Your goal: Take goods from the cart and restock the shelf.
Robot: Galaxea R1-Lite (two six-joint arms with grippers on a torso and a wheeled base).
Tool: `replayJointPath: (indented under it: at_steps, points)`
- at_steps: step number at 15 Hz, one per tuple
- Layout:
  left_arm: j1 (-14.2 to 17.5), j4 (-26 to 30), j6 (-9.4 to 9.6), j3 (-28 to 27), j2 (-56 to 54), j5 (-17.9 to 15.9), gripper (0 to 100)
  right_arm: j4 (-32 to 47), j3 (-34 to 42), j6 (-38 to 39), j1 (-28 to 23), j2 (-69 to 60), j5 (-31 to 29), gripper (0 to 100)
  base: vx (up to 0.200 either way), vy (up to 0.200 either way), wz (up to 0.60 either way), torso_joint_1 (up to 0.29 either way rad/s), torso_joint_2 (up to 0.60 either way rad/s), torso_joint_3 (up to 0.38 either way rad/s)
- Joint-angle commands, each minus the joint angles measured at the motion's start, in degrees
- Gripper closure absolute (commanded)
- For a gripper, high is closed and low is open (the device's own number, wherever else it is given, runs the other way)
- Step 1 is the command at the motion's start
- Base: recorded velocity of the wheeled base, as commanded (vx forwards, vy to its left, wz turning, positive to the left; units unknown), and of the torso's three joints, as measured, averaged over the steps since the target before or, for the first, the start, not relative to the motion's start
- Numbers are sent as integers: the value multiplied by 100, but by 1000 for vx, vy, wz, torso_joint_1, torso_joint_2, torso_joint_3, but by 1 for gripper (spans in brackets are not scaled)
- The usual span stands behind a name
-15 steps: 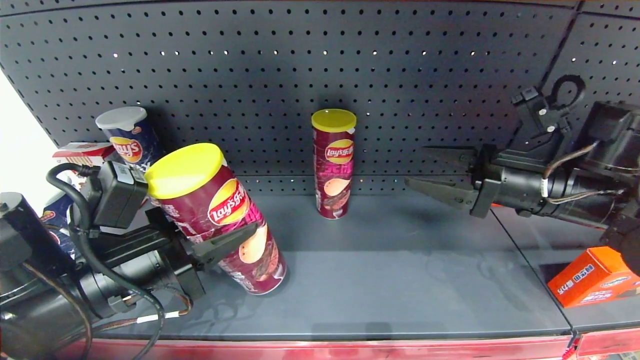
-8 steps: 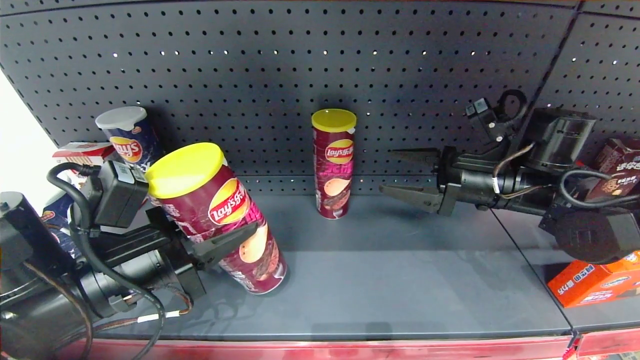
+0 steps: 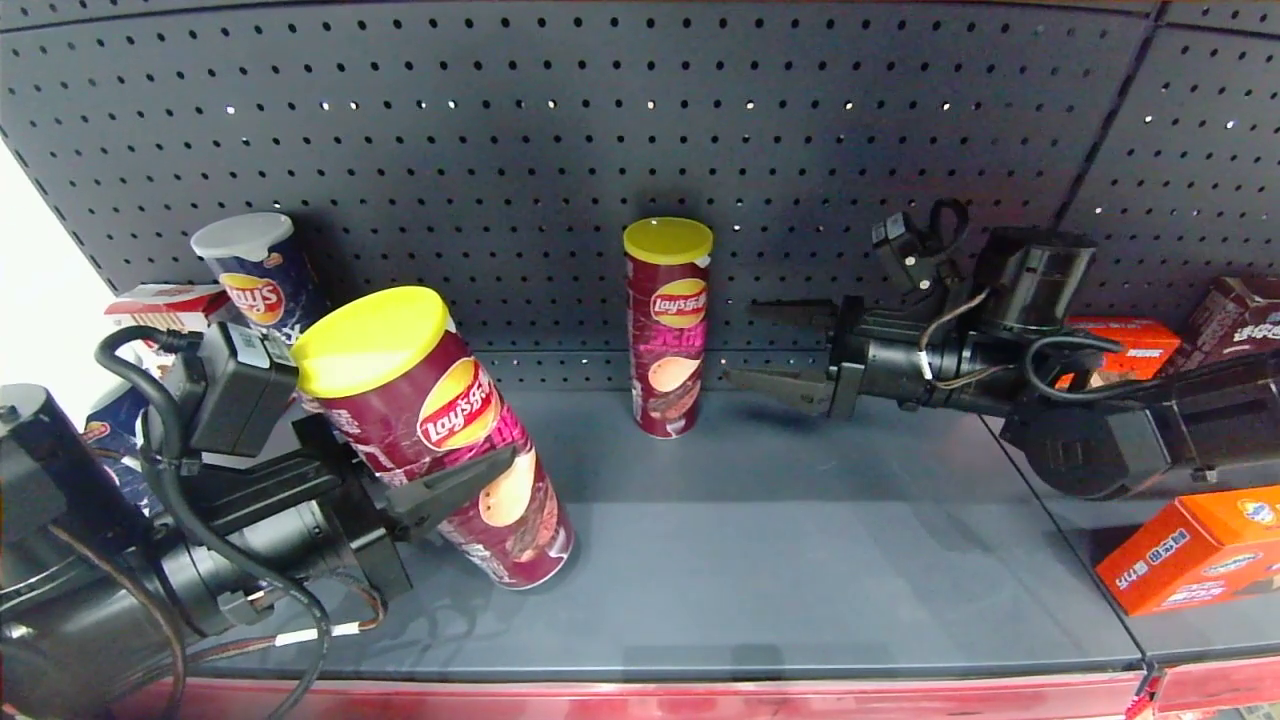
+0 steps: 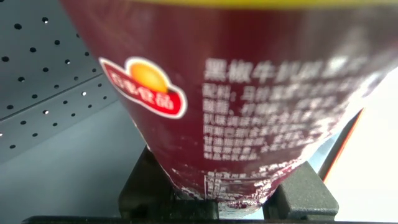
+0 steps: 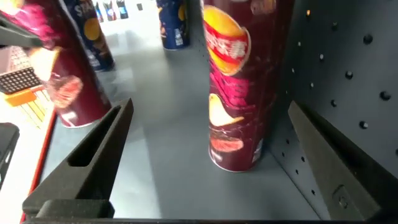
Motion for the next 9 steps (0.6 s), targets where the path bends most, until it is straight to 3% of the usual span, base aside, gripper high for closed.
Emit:
replayJointPath:
  at_steps: [1, 9]
  points:
    - [1, -2, -1, 4, -1, -1, 100, -2, -199, -11, 5, 335, -6, 0, 0, 0, 0, 0, 0, 0]
    - [10, -2, -9, 31, -1, 8, 100, -2, -718, -2, 67, 985, -6, 0, 0, 0, 0, 0, 0, 0]
